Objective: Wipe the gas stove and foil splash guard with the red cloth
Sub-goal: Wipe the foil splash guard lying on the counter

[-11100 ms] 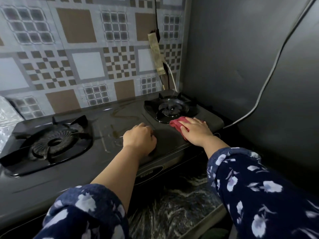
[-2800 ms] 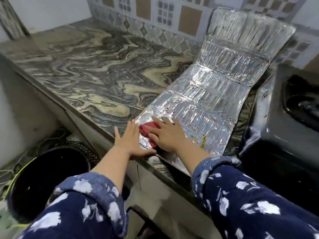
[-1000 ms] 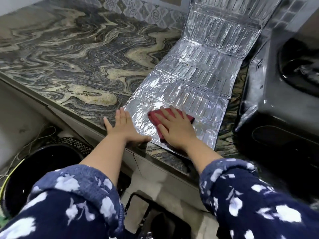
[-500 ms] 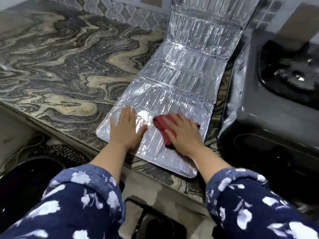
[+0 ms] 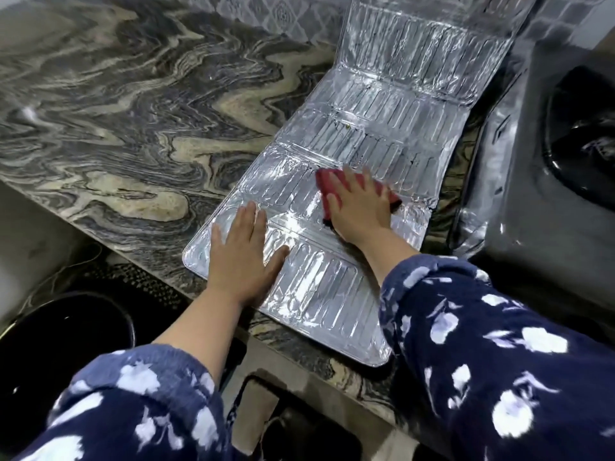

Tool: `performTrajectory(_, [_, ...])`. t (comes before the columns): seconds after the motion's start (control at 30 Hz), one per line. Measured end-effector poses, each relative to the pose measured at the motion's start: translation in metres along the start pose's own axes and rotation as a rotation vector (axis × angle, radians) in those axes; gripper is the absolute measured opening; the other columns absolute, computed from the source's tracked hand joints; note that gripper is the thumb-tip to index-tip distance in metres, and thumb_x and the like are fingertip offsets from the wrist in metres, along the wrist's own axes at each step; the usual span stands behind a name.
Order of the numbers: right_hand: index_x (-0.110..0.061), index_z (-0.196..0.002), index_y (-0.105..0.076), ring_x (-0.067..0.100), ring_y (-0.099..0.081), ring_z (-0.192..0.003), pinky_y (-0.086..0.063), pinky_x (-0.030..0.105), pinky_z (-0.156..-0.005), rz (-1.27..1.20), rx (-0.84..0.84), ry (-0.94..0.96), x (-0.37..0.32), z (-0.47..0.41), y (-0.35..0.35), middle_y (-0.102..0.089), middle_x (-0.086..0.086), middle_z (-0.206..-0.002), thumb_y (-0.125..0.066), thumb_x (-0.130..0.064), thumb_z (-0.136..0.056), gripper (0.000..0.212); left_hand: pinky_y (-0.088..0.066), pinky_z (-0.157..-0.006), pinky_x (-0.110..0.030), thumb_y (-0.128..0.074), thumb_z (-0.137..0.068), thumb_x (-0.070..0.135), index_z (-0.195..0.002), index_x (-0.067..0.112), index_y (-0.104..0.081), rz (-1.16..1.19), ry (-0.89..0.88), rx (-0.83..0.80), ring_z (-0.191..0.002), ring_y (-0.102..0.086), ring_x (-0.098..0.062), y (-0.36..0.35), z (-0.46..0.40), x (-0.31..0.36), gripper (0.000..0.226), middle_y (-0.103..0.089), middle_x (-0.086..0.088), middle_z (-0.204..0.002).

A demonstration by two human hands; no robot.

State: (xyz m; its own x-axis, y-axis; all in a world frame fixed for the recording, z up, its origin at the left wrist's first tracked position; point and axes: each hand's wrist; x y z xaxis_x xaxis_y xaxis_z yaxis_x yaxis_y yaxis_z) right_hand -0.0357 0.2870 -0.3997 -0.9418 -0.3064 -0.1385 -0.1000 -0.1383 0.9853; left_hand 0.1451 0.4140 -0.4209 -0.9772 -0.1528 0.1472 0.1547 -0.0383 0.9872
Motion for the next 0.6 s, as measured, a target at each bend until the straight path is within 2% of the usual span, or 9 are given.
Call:
performTrajectory(0.17, [-0.038,-0.149,-0.011,0.025,0.004,-0.149,0.002,0.056,-0.117,-0.037,-0.002,0.218,-0.050,0.028,-0.011,-0.006,-0.010,-0.161,-0.012,-0.047,-0.098,0.052,0.005,-0.118,-0.051,-0.017,-0.093,0.061,-0.153,0.015,-0.004,-0.012,0.008,-0.006,-0.148,0.009,-0.015,0.004,0.000,0.004,0.077,0.008,-0.003,-0.161])
performTrajectory(0.3, [-0.039,-0.149,-0.012,0.023,0.008,-0.148,0.004,0.056,-0.117,0.012,-0.027,0.304,-0.050,0.017,-0.010,0.001,-0.009,-0.161,-0.016,-0.046,-0.099,0.051,0.007,-0.118,-0.050,-0.014,-0.092,0.061,-0.152,0.015,0.000,-0.025,0.006,-0.044,-0.148,0.013,-0.015,0.007,0.000,0.003,0.077,0.012,-0.002,-0.161])
performTrajectory(0.37, [-0.039,-0.149,-0.013,0.025,0.014,-0.147,0.010,0.057,-0.115,0.029,-0.027,0.277,-0.039,0.003,-0.006,0.006,-0.007,-0.161,-0.017,-0.047,-0.099,0.051,0.008,-0.118,-0.049,-0.016,-0.093,0.061,-0.153,0.015,0.001,-0.004,-0.003,-0.050,-0.147,0.014,-0.015,0.008,-0.001,0.003,0.076,0.014,-0.002,-0.160])
performTrajectory(0.43, [-0.037,-0.149,-0.015,0.029,0.011,-0.147,0.008,0.057,-0.115,0.041,-0.008,0.192,-0.031,-0.011,-0.001,0.003,-0.004,-0.161,-0.018,-0.047,-0.098,0.052,0.008,-0.118,-0.049,-0.018,-0.094,0.060,-0.153,0.016,0.002,0.013,-0.003,-0.053,-0.147,0.015,-0.014,0.008,0.000,0.002,0.076,0.015,-0.001,-0.160])
performTrajectory(0.53, [-0.028,-0.148,-0.020,0.032,-0.010,-0.141,-0.010,0.053,-0.110,0.040,0.015,0.098,-0.034,-0.022,0.005,-0.014,0.002,-0.157,-0.021,-0.043,-0.099,0.052,0.006,-0.119,-0.049,-0.022,-0.092,0.063,-0.153,0.018,0.002,0.039,0.006,-0.079,-0.147,0.014,-0.013,0.011,-0.001,0.002,0.079,0.013,0.001,-0.161])
performTrajectory(0.6, [-0.025,-0.148,-0.021,0.032,-0.016,-0.137,-0.016,0.051,-0.107,0.025,0.021,0.069,-0.045,-0.021,0.006,-0.021,0.002,-0.154,-0.022,-0.042,-0.099,0.052,-0.005,-0.119,-0.047,-0.038,-0.086,0.065,-0.151,0.020,-0.013,0.102,0.029,-0.083,-0.148,-0.002,-0.016,0.021,-0.008,0.002,0.083,-0.005,0.002,-0.161])
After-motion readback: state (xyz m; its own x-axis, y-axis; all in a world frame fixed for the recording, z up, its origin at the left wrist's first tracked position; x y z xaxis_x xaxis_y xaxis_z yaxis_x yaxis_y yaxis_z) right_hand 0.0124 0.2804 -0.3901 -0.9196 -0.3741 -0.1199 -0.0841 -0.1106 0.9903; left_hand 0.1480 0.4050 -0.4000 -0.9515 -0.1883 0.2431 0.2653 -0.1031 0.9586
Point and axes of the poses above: each hand's wrist, its own z-axis away from the middle knuckle, its own y-axis out of the back of the hand, x = y × z
